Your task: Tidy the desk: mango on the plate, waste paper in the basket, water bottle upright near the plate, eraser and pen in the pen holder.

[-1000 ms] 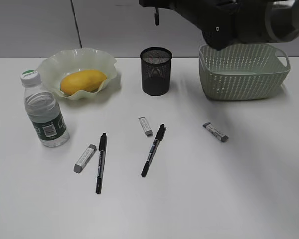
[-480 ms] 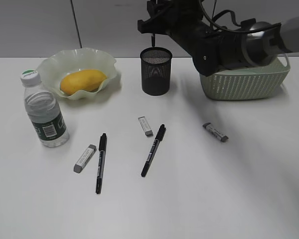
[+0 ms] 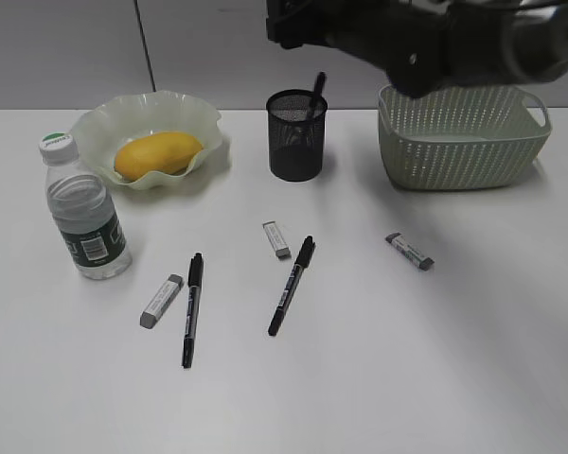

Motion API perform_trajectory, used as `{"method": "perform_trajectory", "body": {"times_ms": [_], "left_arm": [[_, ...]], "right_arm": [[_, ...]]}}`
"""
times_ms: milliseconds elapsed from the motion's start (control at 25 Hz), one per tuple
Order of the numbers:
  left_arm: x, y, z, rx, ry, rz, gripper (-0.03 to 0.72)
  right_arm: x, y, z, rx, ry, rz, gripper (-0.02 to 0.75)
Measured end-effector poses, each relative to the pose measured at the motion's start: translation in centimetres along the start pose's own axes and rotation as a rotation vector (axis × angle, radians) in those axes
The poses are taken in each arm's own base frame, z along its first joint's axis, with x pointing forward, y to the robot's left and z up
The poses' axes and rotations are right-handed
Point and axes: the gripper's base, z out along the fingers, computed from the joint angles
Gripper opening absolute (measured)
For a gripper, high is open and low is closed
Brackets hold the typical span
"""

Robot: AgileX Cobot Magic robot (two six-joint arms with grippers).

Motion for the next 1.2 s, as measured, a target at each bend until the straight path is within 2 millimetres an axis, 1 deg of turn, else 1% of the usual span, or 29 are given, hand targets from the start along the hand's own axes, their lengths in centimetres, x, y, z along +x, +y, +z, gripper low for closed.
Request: {"method": "perform_trajectory", "body": {"times_ms": [80,160,240,320,440,480,520,600,680,760,840,920,1080,1200], "left_arm": [[0.0,0.0,0.0,0.000,0.000,0.000,0.449],[0.0,0.0,0.0,0.000,0.000,0.000,0.449],[0.0,0.0,0.0,0.000,0.000,0.000,0.439],[0.0,0.0,0.0,0.000,0.000,0.000,0.427],[0.0,0.0,0.0,0.000,0.000,0.000,0.417],[0.0,0.0,0.0,0.000,0.000,0.000,0.415],[0.0,0.0,0.0,0.000,0.000,0.000,0.414],[0.0,-0.1,0.0,0.007,0.000,-0.004,0.414],[0.0,-0.1,0.0,0.009,0.000,-0.005,0.414],[0.0,-0.1,0.0,0.011,0.001,-0.006,0.414],[0.0,-0.1,0.0,0.014,0.001,-0.008,0.414],[0.0,-0.1,0.0,0.016,0.001,-0.009,0.414],[0.0,-0.2,0.0,0.018,0.000,-0.010,0.412],[-0.1,-0.2,0.3,0.020,0.018,-0.010,0.400]], "right_arm": [[-2.5,-0.1,-1.8,-0.007,0.074,-0.034,0.585],[-4.8,0.0,-4.4,-0.022,0.177,-0.060,0.549],[-5.9,0.0,-7.3,-0.036,0.321,-0.072,0.531],[-6.0,0.0,-10.5,-0.051,0.505,-0.059,0.524],[-5.9,0.1,-16.5,-0.068,0.766,-0.024,0.519],[-5.5,0.1,-18.4,-0.071,0.835,-0.017,0.519],[-5.7,0.1,-20.6,-0.071,0.889,-0.008,0.519],[-5.0,-0.2,-25.0,-0.048,0.987,0.004,0.519],[-4.8,-0.5,-29.5,-0.007,1.027,0.015,0.518],[-4.3,-0.9,-33.5,0.038,1.025,0.020,0.518],[-4.3,-1.2,-37.3,0.057,0.946,0.031,0.518],[-3.9,-1.3,-40.6,0.064,0.854,0.043,0.518],[-1.9,-1.5,-45.4,0.075,0.694,0.043,0.518],[-1.5,-1.8,-48.1,0.085,0.517,0.038,0.517]]}}
